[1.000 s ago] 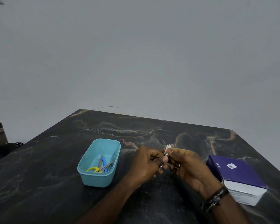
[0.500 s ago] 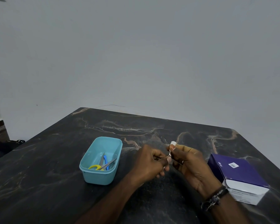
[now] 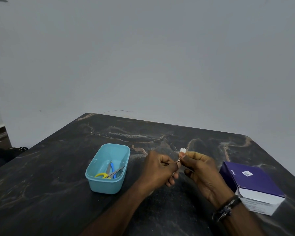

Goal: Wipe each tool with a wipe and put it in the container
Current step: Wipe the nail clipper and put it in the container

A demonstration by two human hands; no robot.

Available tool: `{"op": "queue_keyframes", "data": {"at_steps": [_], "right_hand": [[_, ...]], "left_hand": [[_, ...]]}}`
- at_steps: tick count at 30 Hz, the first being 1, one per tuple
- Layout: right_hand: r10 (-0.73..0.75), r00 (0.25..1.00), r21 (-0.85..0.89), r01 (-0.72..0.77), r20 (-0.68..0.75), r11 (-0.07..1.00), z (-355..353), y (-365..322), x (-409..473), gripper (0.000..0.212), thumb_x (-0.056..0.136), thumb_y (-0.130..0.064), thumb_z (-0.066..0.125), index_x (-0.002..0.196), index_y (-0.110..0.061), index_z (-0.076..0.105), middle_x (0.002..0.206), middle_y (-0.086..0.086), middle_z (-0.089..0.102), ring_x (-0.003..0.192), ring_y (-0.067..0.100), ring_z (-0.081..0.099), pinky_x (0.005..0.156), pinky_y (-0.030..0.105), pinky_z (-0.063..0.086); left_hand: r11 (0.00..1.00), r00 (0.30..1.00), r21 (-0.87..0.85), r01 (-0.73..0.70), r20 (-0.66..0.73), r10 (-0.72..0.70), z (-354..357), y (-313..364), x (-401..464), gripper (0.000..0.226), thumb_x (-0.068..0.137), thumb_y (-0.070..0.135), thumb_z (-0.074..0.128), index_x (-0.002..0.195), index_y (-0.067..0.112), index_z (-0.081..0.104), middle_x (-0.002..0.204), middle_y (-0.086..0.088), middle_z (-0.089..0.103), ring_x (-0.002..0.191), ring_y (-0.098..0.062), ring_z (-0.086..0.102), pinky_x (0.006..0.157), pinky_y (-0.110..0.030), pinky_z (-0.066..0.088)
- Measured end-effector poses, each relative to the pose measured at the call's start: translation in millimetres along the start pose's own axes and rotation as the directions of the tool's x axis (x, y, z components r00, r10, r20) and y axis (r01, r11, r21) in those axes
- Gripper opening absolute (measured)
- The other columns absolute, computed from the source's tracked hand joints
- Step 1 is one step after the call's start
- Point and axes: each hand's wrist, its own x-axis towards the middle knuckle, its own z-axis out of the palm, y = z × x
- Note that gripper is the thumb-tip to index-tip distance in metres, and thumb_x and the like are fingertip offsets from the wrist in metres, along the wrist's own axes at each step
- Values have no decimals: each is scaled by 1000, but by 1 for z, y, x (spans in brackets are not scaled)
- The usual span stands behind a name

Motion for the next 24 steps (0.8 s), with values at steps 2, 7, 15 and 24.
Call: {"op": "queue_keyframes", "data": {"at_steps": [2, 7, 15, 24], "right_hand": [[-8, 1000, 24, 9, -12, 1000, 1, -1, 0, 8, 82, -11, 68, 79, -5, 67, 73, 6, 66, 66, 13, 57, 60, 28, 40], [24, 997, -30, -22, 69, 999, 0, -1, -1, 10, 76, -16, 71, 76, -7, 68, 72, 8, 66, 67, 15, 58, 60, 28, 41], [3, 1000, -45, -2, 14, 999, -1, 2, 3, 7, 78, -11, 72, 74, -6, 69, 73, 9, 66, 68, 18, 55, 60, 30, 40], [19, 998, -42, -16, 59, 999, 2, 2, 0, 9, 75, -17, 71, 74, -8, 69, 71, 8, 64, 65, 15, 54, 59, 29, 38]], "left_hand": [[1000, 1000, 8, 6, 2, -6, 0, 0, 0, 18, 89, 19, 67, 79, 5, 69, 64, -10, 70, 47, -17, 61, 44, -27, 49], [1000, 999, -19, -5, -45, 4, -1, 0, 0, 22, 90, 21, 66, 78, 4, 68, 62, -9, 69, 45, -16, 59, 42, -26, 48], [1000, 1000, 1, 1, -23, -1, -1, -2, 1, 19, 90, 18, 66, 76, 5, 68, 59, -8, 67, 43, -16, 58, 40, -24, 46], [1000, 998, -11, 10, -60, -11, -1, -1, 0, 22, 90, 22, 66, 80, 3, 68, 61, -8, 68, 45, -17, 59, 41, -25, 45]]}}
